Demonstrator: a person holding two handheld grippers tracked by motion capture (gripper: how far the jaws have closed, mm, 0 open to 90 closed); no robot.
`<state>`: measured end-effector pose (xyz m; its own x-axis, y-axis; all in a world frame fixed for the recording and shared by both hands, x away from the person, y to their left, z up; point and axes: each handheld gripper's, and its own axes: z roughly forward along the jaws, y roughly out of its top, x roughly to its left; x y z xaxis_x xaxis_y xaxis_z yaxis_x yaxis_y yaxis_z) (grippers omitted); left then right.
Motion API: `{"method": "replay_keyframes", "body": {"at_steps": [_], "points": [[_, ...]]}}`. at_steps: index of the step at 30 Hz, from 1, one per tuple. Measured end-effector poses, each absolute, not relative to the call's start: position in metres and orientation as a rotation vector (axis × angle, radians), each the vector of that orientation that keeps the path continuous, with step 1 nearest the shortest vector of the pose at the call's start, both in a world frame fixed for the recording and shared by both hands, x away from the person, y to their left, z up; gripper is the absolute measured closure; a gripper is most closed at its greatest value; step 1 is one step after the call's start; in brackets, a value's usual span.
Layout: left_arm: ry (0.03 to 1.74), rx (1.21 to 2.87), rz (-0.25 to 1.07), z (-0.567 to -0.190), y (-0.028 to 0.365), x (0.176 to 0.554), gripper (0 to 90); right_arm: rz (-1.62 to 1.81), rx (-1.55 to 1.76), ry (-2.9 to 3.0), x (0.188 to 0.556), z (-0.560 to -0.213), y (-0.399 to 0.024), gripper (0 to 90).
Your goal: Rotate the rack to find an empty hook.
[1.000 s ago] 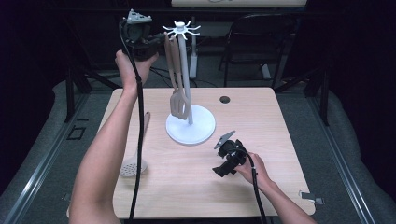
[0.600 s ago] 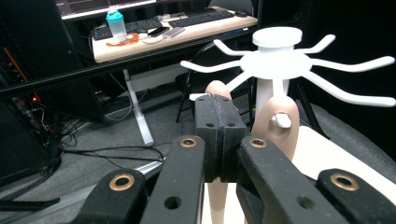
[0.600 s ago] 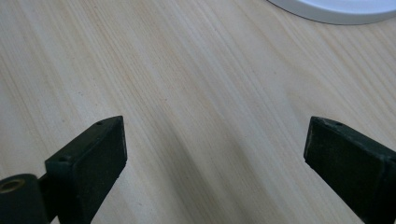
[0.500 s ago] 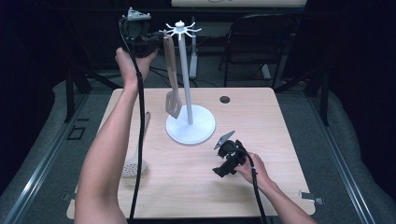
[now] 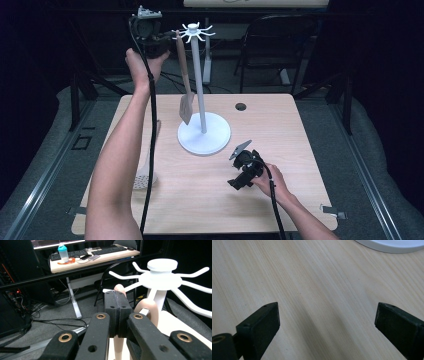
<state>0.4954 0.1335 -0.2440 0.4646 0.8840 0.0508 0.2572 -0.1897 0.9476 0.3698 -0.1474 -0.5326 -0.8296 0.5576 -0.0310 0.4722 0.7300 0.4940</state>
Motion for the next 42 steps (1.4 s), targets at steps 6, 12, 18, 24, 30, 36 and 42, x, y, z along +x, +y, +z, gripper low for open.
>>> {"method": "replay_keyframes", "body": {"at_steps": [6, 12, 18, 24, 30, 36, 42], "points": [[1.011, 1.694, 0.778, -0.244, 0.138, 0.494, 89.7, 0.685, 0.812, 2.769, 0.371, -0.531, -0.148, 5.7], [1.048, 1.665, 0.760, -0.246, 0.156, 0.486, 82.5, 0.712, 0.827, 2.755, 0.369, -0.532, -0.147, 5.6], [1.088, 1.740, 0.745, -0.256, 0.168, 0.480, 61.8, 0.696, 0.826, 2.767, 0.370, -0.531, -0.147, 5.6], [1.110, 1.842, 0.741, -0.272, 0.171, 0.474, 44.4, 0.706, 0.835, 2.769, 0.370, -0.532, -0.147, 5.6], [1.133, 1.916, 0.731, -0.289, 0.171, 0.468, 30.3, 0.715, 0.840, 2.771, 0.370, -0.533, -0.146, 5.6], [1.160, 1.957, 0.721, -0.306, 0.172, 0.464, 21.7, 0.684, 0.822, 2.786, 0.371, -0.531, -0.148, 5.6], [1.197, 2.000, 0.699, -0.330, 0.173, 0.459, 15.7, 0.700, 0.829, 2.784, 0.371, -0.531, -0.148, 5.6]]}}
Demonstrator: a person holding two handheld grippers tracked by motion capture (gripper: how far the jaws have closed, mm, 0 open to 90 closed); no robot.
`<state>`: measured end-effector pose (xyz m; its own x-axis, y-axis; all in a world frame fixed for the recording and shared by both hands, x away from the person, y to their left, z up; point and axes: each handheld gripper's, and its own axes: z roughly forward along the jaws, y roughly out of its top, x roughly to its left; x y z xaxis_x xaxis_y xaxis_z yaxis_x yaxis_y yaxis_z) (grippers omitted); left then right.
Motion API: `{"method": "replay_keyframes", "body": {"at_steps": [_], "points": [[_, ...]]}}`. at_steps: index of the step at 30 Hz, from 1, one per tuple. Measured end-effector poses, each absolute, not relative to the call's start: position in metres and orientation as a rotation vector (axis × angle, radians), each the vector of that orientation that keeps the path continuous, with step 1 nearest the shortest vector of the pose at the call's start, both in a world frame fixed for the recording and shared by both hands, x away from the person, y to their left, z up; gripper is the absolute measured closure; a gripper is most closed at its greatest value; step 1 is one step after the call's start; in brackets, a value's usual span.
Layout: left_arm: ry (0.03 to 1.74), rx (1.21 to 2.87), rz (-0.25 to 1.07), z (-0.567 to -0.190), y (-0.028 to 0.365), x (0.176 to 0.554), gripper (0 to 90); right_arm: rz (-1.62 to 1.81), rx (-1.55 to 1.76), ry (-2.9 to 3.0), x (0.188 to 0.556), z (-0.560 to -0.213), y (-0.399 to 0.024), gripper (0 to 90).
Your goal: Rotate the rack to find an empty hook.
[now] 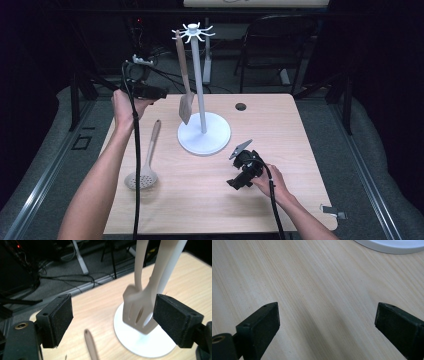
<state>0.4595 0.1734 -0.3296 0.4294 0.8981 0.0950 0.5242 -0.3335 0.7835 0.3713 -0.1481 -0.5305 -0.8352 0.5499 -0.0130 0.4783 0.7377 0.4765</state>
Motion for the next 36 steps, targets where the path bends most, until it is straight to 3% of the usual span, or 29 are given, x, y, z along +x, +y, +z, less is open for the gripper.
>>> {"method": "replay_keyframes", "body": {"at_steps": [36], "points": [[1.418, 2.086, 0.555, -0.471, 0.215, 0.419, 5.7, 0.767, 0.883, 2.782, 0.373, -0.528, -0.150, 4.4]]}}
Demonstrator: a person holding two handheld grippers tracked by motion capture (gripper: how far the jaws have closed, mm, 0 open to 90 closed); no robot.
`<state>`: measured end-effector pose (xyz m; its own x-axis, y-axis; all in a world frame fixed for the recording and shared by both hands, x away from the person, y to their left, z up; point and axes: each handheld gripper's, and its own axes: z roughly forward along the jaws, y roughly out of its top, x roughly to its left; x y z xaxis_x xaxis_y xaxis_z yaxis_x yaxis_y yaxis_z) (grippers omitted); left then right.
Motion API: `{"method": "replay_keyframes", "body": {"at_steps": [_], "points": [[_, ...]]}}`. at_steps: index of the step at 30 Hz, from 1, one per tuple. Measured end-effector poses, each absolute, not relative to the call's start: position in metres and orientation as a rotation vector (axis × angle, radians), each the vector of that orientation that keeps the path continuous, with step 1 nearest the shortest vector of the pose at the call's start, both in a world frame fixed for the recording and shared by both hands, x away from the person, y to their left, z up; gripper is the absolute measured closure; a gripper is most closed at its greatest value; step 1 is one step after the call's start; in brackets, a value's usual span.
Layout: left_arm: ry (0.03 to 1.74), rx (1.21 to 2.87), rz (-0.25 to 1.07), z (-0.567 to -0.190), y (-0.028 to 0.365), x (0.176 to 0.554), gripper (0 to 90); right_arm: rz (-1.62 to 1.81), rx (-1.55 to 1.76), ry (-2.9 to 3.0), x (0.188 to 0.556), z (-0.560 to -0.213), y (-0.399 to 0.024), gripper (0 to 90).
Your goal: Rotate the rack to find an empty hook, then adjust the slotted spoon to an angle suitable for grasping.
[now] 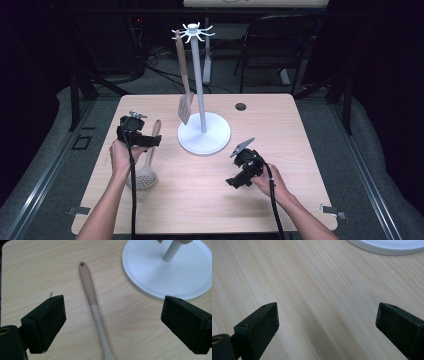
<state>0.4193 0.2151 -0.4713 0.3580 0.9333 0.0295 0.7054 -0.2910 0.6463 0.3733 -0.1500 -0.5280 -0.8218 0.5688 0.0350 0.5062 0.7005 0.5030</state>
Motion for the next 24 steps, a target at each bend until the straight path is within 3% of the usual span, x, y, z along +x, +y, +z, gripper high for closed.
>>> {"method": "replay_keyframes", "body": {"at_steps": [12, 24], "points": [[1.472, 2.087, 0.515, -0.496, 0.224, 0.410, 6.0, 0.782, 0.893, 2.791, 0.373, -0.529, -0.148, 4.3], [1.527, 2.093, 0.443, -0.513, 0.223, 0.418, 19.1, 0.765, 0.898, 2.802, 0.373, -0.529, -0.148, 4.8]]}}
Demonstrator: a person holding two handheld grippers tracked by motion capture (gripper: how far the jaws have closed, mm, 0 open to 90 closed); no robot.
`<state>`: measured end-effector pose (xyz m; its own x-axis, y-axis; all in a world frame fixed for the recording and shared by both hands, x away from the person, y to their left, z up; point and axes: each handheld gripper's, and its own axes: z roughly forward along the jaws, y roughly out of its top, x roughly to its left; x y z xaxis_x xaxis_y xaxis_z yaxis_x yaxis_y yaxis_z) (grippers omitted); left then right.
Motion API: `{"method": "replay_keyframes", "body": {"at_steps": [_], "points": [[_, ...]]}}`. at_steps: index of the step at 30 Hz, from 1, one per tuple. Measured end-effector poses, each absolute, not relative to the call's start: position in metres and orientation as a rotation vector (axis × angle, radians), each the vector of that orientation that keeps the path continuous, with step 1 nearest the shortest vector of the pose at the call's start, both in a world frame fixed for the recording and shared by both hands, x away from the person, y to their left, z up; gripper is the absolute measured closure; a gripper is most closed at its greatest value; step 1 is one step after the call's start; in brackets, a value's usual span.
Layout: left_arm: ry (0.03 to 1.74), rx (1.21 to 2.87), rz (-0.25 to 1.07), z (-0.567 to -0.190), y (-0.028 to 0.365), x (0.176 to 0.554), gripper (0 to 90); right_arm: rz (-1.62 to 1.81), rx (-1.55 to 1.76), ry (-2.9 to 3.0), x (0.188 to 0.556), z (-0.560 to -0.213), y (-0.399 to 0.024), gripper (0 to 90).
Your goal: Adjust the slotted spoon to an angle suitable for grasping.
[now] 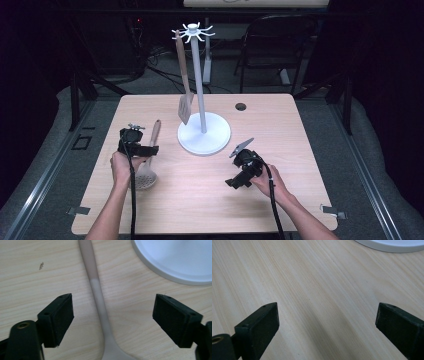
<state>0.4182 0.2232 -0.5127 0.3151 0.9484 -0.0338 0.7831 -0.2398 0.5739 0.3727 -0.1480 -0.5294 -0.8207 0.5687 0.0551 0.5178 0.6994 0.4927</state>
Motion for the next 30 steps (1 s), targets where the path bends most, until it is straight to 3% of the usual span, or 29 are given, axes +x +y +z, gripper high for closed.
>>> {"method": "replay_keyframes", "body": {"at_steps": [1, 3, 5, 8, 10, 23, 30], "points": [[1.538, 2.114, 0.437, -0.518, 0.221, 0.421, 27.2, 0.755, 0.899, 2.810, 0.373, -0.530, -0.147, 4.8], [1.537, 2.129, 0.432, -0.520, 0.220, 0.422, 30.4, 0.755, 0.898, 2.811, 0.373, -0.530, -0.147, 4.8], [1.549, 2.152, 0.416, -0.524, 0.219, 0.424, 41.2, 0.755, 0.899, 2.811, 0.372, -0.531, -0.146, 4.9], [1.574, 2.169, 0.404, -0.532, 0.218, 0.426, 45.5, 0.754, 0.904, 2.807, 0.373, -0.531, -0.147, 5.1], [1.595, 2.161, 0.400, -0.537, 0.219, 0.427, 54.5, 0.757, 0.912, 2.805, 0.373, -0.532, -0.147, 5.3], [1.625, 2.228, 0.398, -0.552, 0.223, 0.432, 71.6, 0.734, 0.909, 2.817, 0.374, -0.533, -0.147, 6.1], [1.616, 2.237, 0.384, -0.551, 0.224, 0.431, 72.8, 0.740, 0.917, 2.812, 0.373, -0.533, -0.147, 6.1]]}}
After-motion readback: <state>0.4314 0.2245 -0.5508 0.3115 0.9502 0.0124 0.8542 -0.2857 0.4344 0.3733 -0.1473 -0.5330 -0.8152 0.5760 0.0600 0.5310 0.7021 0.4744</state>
